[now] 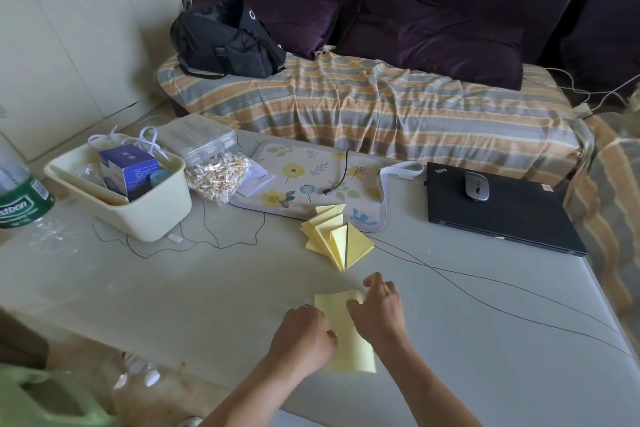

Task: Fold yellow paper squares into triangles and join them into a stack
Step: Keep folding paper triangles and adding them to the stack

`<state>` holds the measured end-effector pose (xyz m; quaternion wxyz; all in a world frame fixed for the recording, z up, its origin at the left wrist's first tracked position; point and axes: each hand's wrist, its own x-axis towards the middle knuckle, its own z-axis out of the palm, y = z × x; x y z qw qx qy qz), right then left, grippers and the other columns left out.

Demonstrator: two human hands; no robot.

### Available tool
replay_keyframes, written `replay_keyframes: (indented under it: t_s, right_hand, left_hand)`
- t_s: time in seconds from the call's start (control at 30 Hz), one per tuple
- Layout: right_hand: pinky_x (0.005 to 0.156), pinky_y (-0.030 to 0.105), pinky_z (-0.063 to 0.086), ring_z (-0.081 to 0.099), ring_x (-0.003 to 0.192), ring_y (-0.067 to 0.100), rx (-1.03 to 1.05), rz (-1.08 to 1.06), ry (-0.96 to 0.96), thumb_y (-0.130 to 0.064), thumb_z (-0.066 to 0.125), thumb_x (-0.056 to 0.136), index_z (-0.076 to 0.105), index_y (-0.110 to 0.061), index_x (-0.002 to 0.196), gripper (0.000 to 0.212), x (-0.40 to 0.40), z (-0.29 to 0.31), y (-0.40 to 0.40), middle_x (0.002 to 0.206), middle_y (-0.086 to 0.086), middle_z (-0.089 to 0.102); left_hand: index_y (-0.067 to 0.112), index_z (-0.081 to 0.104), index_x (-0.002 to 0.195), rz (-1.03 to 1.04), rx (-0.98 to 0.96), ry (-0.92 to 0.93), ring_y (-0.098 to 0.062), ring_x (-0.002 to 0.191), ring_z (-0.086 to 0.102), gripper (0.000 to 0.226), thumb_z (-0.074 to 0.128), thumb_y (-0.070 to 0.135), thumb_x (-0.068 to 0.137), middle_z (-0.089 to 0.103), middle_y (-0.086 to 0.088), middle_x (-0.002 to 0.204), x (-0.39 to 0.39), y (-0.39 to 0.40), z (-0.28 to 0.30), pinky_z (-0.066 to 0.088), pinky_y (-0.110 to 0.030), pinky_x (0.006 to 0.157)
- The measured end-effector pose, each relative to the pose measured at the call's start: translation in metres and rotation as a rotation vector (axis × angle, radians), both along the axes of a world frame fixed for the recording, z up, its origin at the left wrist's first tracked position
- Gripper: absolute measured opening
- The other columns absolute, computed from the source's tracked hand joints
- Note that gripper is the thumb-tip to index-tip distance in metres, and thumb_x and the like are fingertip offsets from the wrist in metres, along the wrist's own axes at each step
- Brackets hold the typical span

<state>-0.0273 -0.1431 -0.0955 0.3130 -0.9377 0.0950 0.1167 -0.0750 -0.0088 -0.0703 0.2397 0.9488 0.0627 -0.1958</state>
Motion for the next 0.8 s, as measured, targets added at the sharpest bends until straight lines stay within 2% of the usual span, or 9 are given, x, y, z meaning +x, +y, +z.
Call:
replay_keyframes:
  t_s: [0.1, 0.2, 0.27, 0.33, 0.43, 0.53, 0.63, 0.7, 0.8]
  right_hand:
    - [0.078, 0.025, 0.036, 0.049, 0.103, 0.022, 0.072, 0.004, 0.038, -0.024, 0.07, 0.088, 0.048, -0.01, 0.126, 0.046, -0.003, 0.003, -0.002, 0.12, 0.01, 0.057]
    - [0.075, 0.025, 0.039, 0.051, 0.099, 0.018, 0.152, -0.028, 0.107, -0.031, 0.074, 0.085, 0.051, -0.013, 0.121, 0.047, -0.007, 0.004, -0.006, 0.114, 0.005, 0.057]
    - [0.069, 0.025, 0.04, 0.054, 0.096, 0.017, 0.176, -0.038, 0.125, -0.034, 0.077, 0.083, 0.059, -0.014, 0.113, 0.04, -0.009, 0.004, -0.009, 0.109, 0.002, 0.06]
    - [0.061, 0.022, 0.039, 0.055, 0.09, 0.017, 0.186, -0.019, 0.104, -0.032, 0.079, 0.08, 0.066, -0.013, 0.1, 0.03, -0.011, 0.006, -0.01, 0.103, 0.002, 0.062]
    - [0.053, 0.018, 0.038, 0.055, 0.075, 0.013, 0.237, -0.002, 0.085, -0.026, 0.078, 0.08, 0.069, -0.011, 0.091, 0.021, -0.013, 0.011, -0.012, 0.091, 0.001, 0.063]
    - [0.051, 0.021, 0.042, 0.057, 0.064, 0.013, 0.309, -0.009, 0.082, -0.025, 0.08, 0.078, 0.072, -0.011, 0.084, 0.018, -0.014, 0.019, -0.014, 0.081, 0.003, 0.067]
    - [0.05, 0.02, 0.042, 0.059, 0.062, 0.011, 0.341, 0.015, 0.055, -0.028, 0.083, 0.078, 0.074, -0.013, 0.081, 0.017, -0.014, 0.026, -0.016, 0.078, 0.001, 0.07]
    - [0.048, 0.017, 0.041, 0.057, 0.059, 0.009, 0.36, 0.028, 0.037, -0.027, 0.083, 0.079, 0.075, -0.014, 0.081, 0.016, -0.013, 0.029, -0.019, 0.073, -0.002, 0.068]
    - [0.046, 0.014, 0.04, 0.057, 0.058, 0.008, 0.394, 0.015, 0.017, -0.026, 0.081, 0.082, 0.075, -0.015, 0.083, 0.013, -0.011, 0.032, -0.022, 0.073, -0.004, 0.067]
  left_hand:
    - [-0.001, 0.061, 0.102, -0.029, 0.034, 0.002, -0.03, 0.113, 0.057, 0.027, 0.048, 0.022, 0.098, 0.062, -0.015, 0.117, -0.001, -0.001, -0.002, 0.036, -0.03, 0.094]
    - [0.003, 0.059, 0.11, -0.023, 0.048, -0.006, -0.029, 0.117, 0.056, 0.027, 0.05, 0.026, 0.099, 0.062, -0.012, 0.121, -0.003, -0.001, -0.003, 0.039, -0.029, 0.096]
    - [0.006, 0.059, 0.113, -0.035, 0.052, -0.018, -0.029, 0.119, 0.055, 0.026, 0.051, 0.027, 0.1, 0.062, -0.012, 0.123, -0.004, 0.0, -0.002, 0.04, -0.029, 0.096]
    - [0.006, 0.06, 0.115, -0.053, 0.056, -0.035, -0.028, 0.12, 0.055, 0.027, 0.051, 0.026, 0.099, 0.062, -0.011, 0.124, -0.006, 0.0, -0.001, 0.04, -0.028, 0.095]
    - [0.007, 0.06, 0.128, -0.021, 0.004, -0.032, -0.027, 0.127, 0.055, 0.036, 0.055, 0.025, 0.098, 0.061, -0.01, 0.133, -0.006, 0.002, -0.003, 0.043, -0.027, 0.102]
    - [0.01, 0.05, 0.137, 0.089, -0.079, -0.058, -0.027, 0.126, 0.055, 0.043, 0.058, 0.025, 0.098, 0.059, -0.007, 0.132, -0.006, 0.006, 0.0, 0.046, -0.028, 0.096]
    - [0.013, 0.047, 0.127, 0.251, -0.174, -0.073, -0.027, 0.113, 0.06, 0.037, 0.062, 0.027, 0.097, 0.059, -0.004, 0.118, -0.005, 0.009, 0.002, 0.047, -0.03, 0.082]
    - [0.015, 0.056, 0.112, 0.34, -0.221, -0.097, -0.02, 0.091, 0.063, 0.025, 0.065, 0.028, 0.094, 0.062, 0.004, 0.097, -0.003, 0.011, 0.004, 0.047, -0.028, 0.067]
    - [0.015, 0.071, 0.087, 0.409, -0.285, -0.168, -0.014, 0.072, 0.066, 0.01, 0.067, 0.023, 0.09, 0.071, 0.005, 0.077, 0.0, 0.015, 0.007, 0.048, -0.025, 0.061]
